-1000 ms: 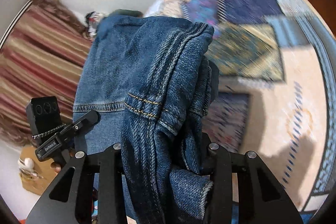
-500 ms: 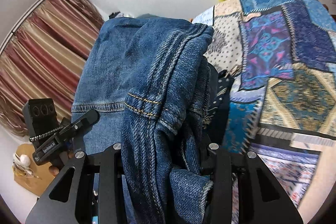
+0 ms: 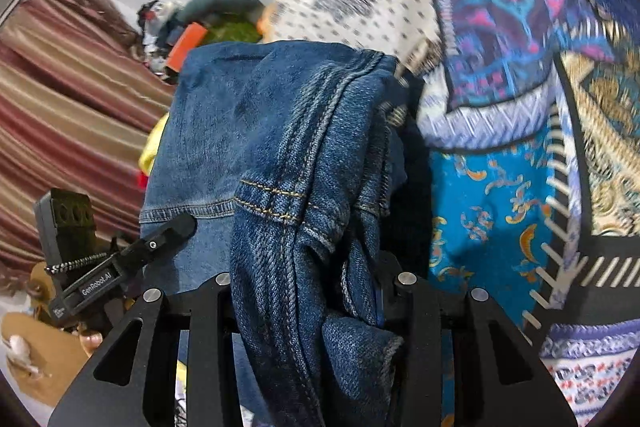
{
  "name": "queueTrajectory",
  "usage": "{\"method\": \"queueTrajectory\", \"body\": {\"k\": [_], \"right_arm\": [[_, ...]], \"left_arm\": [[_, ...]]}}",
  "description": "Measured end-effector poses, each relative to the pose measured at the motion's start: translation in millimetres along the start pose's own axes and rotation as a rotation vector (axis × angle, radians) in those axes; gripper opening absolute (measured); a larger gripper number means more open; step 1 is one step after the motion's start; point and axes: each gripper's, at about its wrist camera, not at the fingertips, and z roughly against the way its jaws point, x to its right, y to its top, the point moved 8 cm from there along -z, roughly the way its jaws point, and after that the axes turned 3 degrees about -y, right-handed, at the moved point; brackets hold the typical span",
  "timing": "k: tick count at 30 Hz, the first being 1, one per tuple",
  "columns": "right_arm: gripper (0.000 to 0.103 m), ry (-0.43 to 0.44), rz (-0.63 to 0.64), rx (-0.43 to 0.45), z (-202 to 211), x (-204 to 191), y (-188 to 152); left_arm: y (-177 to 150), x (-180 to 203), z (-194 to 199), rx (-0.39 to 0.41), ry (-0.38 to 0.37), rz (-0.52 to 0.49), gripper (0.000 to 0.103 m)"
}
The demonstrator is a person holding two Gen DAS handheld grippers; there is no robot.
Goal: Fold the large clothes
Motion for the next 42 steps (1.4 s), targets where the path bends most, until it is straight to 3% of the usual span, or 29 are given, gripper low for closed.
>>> {"method": "queueTrajectory", "body": {"k": [3, 8, 12, 19, 23, 28, 32, 42], "right_arm": [[0.039, 0.010, 0.004, -0.003, 2.7, 3.8, -3.7], [0.043, -0.088, 0.073, 0.000, 21.8, 5.9, -15.5], [0.045, -0.120, 0.082, -0.002, 26.7, 17.4, -20.7], [0.045, -0.244, 0.178, 0.001, 57.1, 14.4, -46.7], [0.045, -0.296, 0.238, 0.024, 84.1, 5.1, -54.6], [0.045, -0.257, 0.301, 0.155, 146.9, -35.7, -52.6], [0.045, -0.205, 0.350, 0.285, 202.1, -77.8, -53.5], [0.045, -0.098, 0.515, 0.621, 328.3, -175.2, -109.6]], "left_arm": [[-7.5, -1.0, 4.4, 0.014, -0.003, 0.013, 0.065], [-21.5, 8.6, 31.2, 0.029, 0.091, -0.042, 0.071], [-36.1, 7.4, 45.6, 0.009, 0.114, -0.052, 0.076], [-75.4, 8.6, 76.1, -0.051, 0.232, -0.115, 0.076], [-76.6, 25.0, 88.7, -0.037, 0.291, -0.173, 0.076], [-70.3, 85.7, 145.0, 0.105, 0.320, -0.309, 0.076], [-67.0, 141.9, 204.6, 0.255, 0.288, -0.376, 0.076], [-108.7, 240.8, 341.4, 0.621, 0.173, -0.406, 0.076]]}}
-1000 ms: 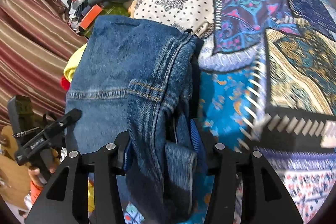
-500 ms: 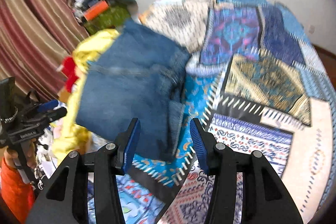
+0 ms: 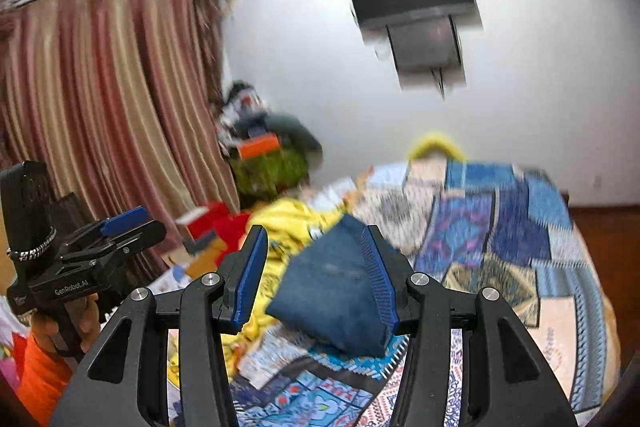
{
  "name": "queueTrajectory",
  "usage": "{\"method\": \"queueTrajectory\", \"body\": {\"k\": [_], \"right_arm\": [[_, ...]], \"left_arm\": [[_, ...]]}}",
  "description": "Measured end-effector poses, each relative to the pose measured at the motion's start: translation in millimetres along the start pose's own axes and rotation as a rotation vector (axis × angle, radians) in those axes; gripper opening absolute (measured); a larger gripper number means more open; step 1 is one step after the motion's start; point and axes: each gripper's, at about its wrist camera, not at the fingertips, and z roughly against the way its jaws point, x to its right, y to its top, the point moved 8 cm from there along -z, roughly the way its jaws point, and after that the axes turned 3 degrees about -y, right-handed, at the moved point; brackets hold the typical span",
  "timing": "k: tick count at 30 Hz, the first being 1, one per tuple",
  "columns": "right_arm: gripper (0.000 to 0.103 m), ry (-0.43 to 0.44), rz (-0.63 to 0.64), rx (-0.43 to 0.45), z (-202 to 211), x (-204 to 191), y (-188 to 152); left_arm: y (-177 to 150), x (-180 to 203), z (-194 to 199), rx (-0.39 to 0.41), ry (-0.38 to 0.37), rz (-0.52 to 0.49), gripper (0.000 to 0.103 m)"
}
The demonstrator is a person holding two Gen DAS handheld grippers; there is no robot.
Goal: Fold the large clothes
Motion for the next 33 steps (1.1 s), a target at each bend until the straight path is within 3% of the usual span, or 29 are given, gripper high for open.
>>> {"method": "queueTrajectory", "body": {"k": [5, 12, 14, 18, 22, 33], "right_arm": [[0.045, 0.018, 0.036, 0.084, 40.3, -27.1, -0.6], [0.049, -0.036, 0.081, 0.141, 68.2, -48.5, -19.7], [0.072, -0.048, 0.088, 0.150, 72.8, -50.2, -24.1], [0.082, -0.063, 0.102, 0.179, 78.2, -54.4, -25.7], [0.103, -0.089, 0.085, 0.183, 79.4, -49.5, -23.9], [0.103, -0.123, 0.070, 0.166, 82.8, -43.3, -27.1]], "left_arm": [[-1.8, 18.7, 56.5, 0.120, 0.051, 0.003, 0.076], [-15.4, 35.5, 96.9, 0.176, 0.096, 0.003, 0.078], [-20.1, 39.1, 100.1, 0.176, 0.114, -0.009, 0.085], [-25.9, 41.1, 107.1, 0.167, 0.127, 0.004, 0.099], [-27.5, 40.8, 116.7, 0.183, 0.154, 0.021, 0.102], [-32.9, 48.8, 115.6, 0.176, 0.152, 0.000, 0.102]]}}
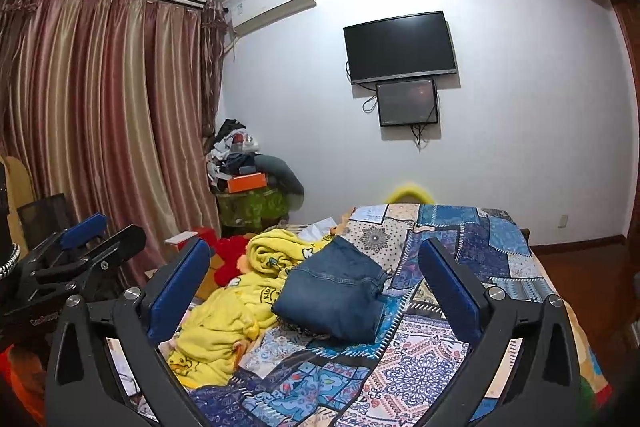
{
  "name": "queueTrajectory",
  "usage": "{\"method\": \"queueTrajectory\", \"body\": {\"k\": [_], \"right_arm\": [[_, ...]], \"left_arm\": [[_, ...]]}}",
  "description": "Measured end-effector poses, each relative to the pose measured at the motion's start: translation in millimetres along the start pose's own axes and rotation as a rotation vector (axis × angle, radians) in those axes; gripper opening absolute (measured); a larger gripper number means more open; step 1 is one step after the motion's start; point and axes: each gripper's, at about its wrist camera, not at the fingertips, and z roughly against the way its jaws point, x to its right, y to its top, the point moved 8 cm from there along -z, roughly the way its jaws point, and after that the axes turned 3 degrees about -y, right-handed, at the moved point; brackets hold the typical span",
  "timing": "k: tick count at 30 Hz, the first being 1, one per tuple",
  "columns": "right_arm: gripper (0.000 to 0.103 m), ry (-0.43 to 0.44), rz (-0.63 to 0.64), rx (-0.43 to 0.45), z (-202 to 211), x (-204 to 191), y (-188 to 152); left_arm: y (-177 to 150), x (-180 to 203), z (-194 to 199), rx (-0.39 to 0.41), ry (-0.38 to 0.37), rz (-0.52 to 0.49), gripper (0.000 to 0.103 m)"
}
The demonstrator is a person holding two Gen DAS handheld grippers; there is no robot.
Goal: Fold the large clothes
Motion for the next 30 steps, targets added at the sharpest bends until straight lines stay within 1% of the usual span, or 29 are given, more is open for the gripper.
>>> {"method": "queueTrajectory", "body": {"k": [7, 16, 30], "right_arm": [[0.103, -0.004, -0.002, -0.005, 3.1, 1.1, -5.2], [0.103, -0.022, -0.001, -0.028, 1.9, 2.3, -7.9], [0.103, -0.036, -0.009, -0.040, 3.9, 7.9, -7.1]], "left_arm": [[-0.5, 2.4, 0.7, 0.001, -0.002, -0.007, 0.102], [-2.1, 6.6, -2.7, -0.010, -0.024, -0.009, 0.102], [-5.9, 14.9, -8.1, -0.026, -0.021, -0.039, 0.102]]}}
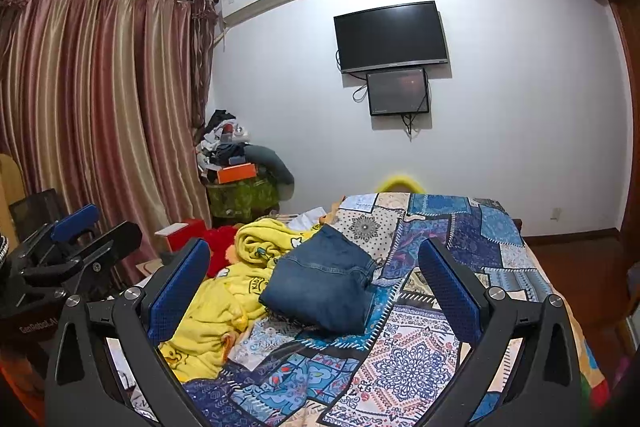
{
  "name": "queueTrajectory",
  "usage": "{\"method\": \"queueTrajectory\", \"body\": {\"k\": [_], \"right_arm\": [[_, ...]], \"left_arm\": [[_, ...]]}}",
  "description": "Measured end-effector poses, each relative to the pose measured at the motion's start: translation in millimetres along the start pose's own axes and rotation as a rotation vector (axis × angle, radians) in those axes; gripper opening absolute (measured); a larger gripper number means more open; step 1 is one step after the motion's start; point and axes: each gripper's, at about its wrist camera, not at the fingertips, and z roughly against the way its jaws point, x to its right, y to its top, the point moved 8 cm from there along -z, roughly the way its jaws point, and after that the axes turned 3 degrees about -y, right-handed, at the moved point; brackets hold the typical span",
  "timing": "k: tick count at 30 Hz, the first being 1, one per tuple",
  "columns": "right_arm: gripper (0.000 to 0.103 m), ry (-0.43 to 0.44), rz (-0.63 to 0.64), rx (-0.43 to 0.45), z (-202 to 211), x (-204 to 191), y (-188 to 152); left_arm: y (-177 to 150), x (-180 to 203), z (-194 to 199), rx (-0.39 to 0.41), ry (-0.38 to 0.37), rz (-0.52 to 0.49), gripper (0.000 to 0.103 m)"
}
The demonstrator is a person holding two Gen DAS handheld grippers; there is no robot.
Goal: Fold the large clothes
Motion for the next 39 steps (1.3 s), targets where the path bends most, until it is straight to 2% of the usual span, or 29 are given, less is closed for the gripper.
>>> {"method": "queueTrajectory", "body": {"k": [21, 39], "right_arm": [[0.103, 0.001, 0.000, -0.006, -0.9, -0.5, 0.9], [0.103, -0.006, 0.002, -0.012, -2.1, 1.3, 0.4]], "left_arm": [[-2.7, -2.8, -3.5, -0.014, -0.007, 0.016, 0.103], [-7.8, 2.8, -10.4, -0.041, -0.053, 0.037, 0.102]]}}
